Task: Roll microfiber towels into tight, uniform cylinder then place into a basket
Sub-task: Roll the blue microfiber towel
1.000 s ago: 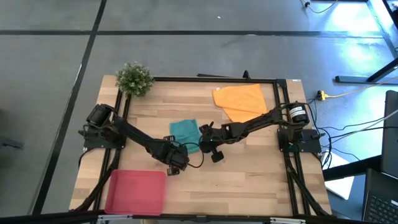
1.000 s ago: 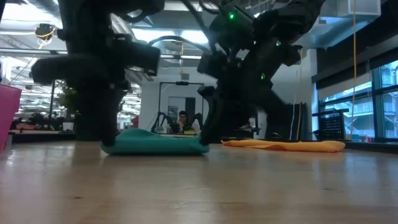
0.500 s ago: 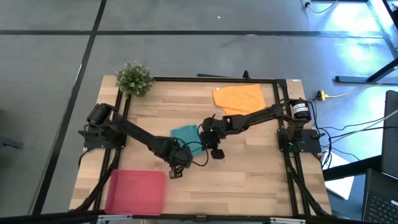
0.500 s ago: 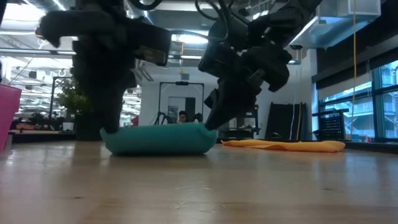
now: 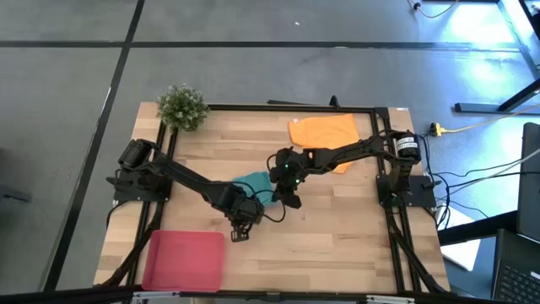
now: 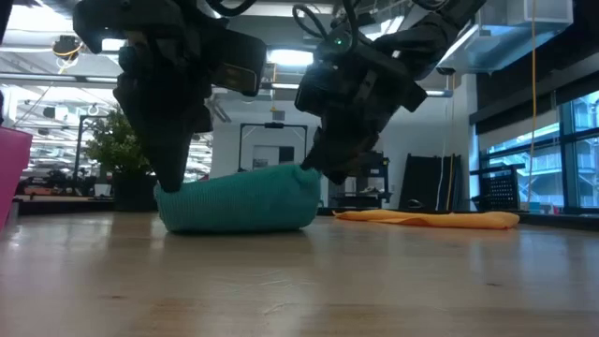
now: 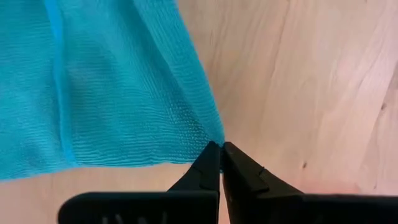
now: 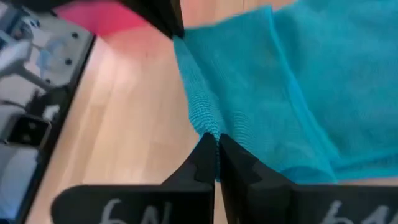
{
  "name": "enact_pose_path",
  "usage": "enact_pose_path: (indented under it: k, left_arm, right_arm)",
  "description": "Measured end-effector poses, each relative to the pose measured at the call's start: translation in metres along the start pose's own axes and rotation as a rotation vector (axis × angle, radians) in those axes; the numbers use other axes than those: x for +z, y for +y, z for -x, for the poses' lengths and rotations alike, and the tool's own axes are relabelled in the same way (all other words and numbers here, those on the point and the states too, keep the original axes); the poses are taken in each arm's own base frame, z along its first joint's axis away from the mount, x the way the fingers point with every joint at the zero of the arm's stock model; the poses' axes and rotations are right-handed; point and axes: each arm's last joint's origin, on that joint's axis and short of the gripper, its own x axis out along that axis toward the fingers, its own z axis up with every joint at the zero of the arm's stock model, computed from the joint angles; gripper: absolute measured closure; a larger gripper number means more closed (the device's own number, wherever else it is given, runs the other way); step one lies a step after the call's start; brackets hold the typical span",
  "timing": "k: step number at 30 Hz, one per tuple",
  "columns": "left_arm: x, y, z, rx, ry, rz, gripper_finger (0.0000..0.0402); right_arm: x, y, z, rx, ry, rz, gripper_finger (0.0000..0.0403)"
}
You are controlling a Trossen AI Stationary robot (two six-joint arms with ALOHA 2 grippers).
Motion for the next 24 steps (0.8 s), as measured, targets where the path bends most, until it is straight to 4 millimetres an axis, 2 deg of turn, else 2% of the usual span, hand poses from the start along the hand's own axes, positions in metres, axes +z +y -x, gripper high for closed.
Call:
enact_pose_path:
  k: [14, 24]
  left_arm:
    - [0.004, -0.001, -0.003, 0.013, -0.049, -0.060, 0.0401]
    - [0.004, -0.001, -0.003, 0.025, -0.056, -0.069, 0.0401]
  right_arm:
    - [0.006, -0.031, 0.014, -0.115, -0.086, -0.186, 0.0395]
    - [-0.002, -0.052, 0.001, -0.129, -0.102, -0.224, 0.0395]
